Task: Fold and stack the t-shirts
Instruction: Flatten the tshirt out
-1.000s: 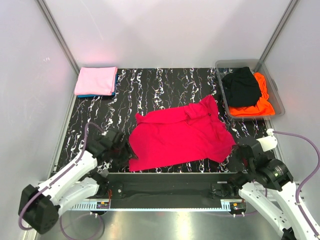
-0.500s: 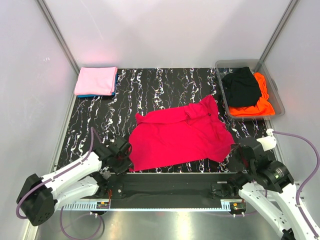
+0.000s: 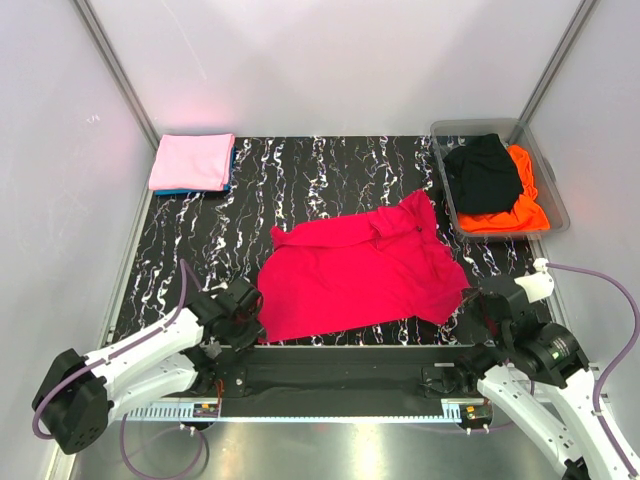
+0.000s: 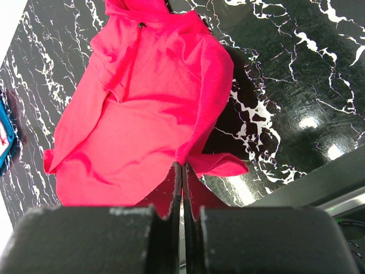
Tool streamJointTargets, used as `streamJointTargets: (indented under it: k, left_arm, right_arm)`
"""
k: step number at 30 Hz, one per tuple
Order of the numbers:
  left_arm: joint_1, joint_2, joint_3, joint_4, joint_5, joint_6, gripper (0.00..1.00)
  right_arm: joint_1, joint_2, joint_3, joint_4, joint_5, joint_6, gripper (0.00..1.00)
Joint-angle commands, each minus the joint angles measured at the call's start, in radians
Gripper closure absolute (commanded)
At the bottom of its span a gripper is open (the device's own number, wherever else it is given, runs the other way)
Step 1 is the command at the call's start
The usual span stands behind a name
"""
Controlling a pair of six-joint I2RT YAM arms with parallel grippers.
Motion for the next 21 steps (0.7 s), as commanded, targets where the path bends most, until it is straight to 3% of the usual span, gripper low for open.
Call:
streamJointTargets:
  k: [1,21]
  left_arm:
    - [-0.002,-0.001,0.038,0.024,-0.045,0.004,0.58]
    - [-0.004,0.044,0.077,-0.007,-0.053,0.009,0.63]
  right_arm:
    - [0.000,-0.011,0.007,0.021,-0.001,-0.005,1.00]
    - [0.000,-0.003,0.011,0.022,0.008,-0.014,1.00]
